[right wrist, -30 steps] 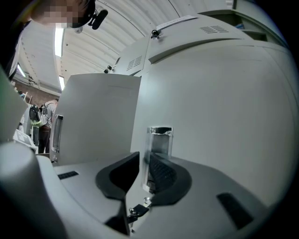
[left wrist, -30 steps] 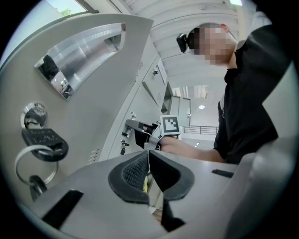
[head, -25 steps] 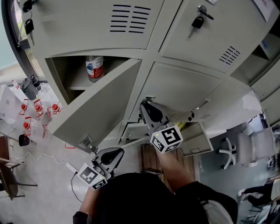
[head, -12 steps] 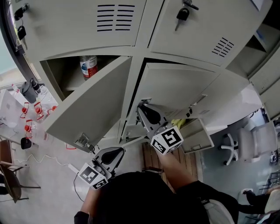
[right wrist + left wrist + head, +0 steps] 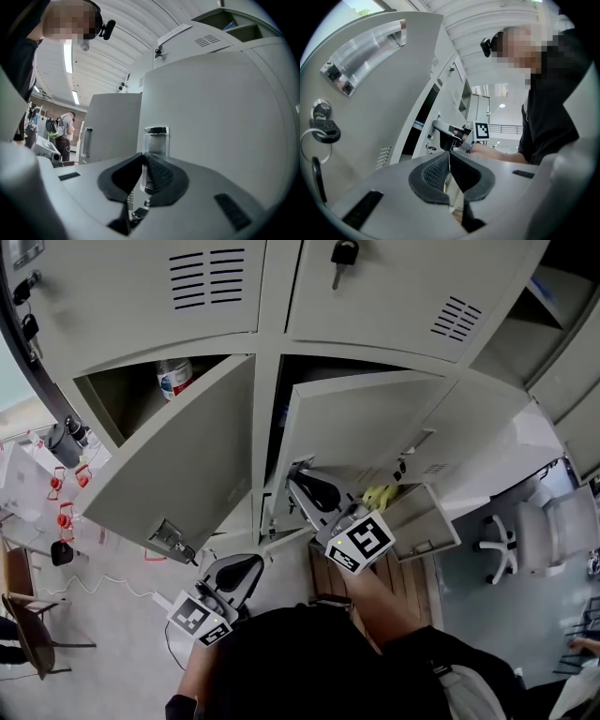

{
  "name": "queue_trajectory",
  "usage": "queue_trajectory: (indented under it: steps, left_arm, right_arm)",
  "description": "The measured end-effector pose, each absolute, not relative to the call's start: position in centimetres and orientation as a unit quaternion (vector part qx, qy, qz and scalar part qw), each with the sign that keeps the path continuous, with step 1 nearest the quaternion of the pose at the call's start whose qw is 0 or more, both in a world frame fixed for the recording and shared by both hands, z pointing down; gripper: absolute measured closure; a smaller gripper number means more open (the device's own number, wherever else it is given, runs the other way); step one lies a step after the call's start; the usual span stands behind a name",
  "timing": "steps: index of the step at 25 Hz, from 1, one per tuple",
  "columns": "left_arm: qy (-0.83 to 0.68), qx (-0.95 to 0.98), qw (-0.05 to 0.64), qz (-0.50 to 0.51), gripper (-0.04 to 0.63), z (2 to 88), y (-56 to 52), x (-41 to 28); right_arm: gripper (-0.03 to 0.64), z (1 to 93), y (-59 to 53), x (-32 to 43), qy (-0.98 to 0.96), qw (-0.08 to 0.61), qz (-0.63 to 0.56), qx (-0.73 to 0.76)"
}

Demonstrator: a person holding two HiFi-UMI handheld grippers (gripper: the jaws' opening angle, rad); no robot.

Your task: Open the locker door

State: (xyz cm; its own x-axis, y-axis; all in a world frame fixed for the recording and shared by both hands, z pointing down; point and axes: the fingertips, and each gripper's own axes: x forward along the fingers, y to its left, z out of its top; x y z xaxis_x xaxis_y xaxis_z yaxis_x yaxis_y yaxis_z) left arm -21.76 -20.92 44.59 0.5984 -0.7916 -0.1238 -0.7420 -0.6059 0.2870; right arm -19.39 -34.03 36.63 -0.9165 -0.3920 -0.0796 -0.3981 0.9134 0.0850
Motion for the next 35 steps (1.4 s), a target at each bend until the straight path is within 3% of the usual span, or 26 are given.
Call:
queue_trajectory:
  steps: [35]
  left_arm:
    - [-0.467,0.873,0.077,-0.120,0.577,42.9,-18.7,-14.0]
  right_arm:
    - [0.561,36.8,-26.2,-9.0,0.996,0.064,0.023,-0.056]
